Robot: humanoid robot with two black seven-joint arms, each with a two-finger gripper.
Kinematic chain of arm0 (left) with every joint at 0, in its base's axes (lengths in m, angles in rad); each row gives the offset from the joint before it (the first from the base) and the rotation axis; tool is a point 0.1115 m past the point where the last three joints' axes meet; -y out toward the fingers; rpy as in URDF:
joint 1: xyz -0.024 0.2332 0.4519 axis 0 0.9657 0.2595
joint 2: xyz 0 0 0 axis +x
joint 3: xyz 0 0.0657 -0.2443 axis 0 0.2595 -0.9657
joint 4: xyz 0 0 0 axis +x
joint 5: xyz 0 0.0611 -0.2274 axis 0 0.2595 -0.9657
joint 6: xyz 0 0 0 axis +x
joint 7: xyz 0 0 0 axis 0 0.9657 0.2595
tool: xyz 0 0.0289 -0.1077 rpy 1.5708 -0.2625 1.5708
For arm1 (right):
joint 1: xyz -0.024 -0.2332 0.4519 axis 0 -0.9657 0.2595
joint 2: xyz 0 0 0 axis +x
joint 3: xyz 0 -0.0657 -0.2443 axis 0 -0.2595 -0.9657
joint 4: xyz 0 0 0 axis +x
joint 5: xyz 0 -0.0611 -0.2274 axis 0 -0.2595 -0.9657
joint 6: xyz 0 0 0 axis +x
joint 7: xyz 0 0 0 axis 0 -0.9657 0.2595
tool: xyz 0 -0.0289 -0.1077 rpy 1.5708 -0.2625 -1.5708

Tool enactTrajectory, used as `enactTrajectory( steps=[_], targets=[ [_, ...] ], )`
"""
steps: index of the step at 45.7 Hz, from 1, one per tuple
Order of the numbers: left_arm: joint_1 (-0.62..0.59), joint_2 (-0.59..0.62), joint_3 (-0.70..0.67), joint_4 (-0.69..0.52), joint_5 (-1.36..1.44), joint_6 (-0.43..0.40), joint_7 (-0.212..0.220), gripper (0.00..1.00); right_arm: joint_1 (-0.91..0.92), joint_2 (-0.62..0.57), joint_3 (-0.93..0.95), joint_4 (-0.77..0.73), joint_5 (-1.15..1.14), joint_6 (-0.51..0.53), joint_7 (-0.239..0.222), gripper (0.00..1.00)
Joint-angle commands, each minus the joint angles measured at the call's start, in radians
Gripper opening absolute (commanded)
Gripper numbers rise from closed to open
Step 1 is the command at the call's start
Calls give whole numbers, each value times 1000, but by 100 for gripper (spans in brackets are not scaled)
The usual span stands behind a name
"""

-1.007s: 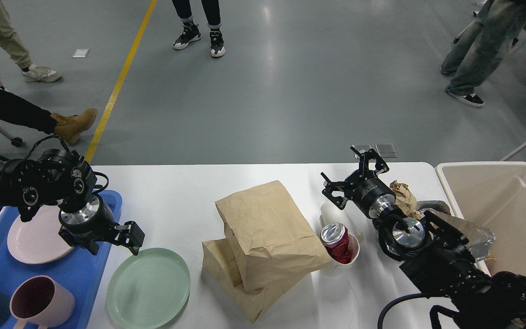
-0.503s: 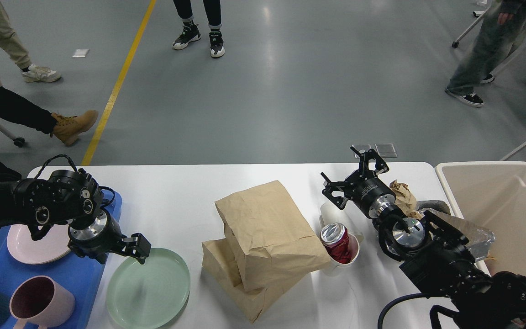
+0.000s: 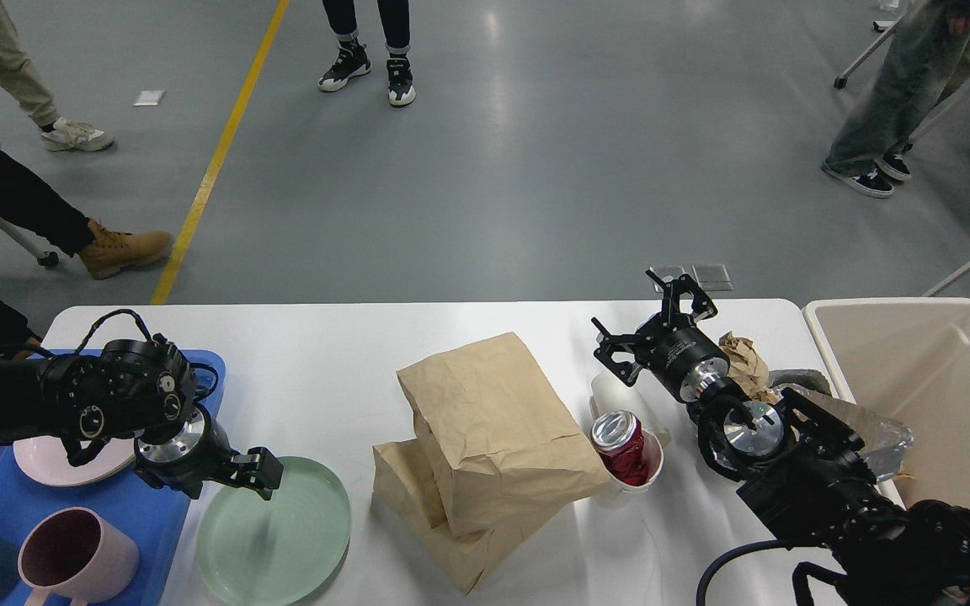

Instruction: Tidy desktop

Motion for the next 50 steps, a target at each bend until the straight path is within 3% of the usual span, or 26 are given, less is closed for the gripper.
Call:
enactTrajectory(
  steps=[1, 50],
  targets=[
    [5, -1, 1, 1, 4, 2, 0, 94, 0, 1, 0, 0, 0, 0, 0, 100],
    [58, -3, -2, 16, 5, 57, 0, 94, 0, 1, 0, 0, 0, 0, 0, 100]
  ],
)
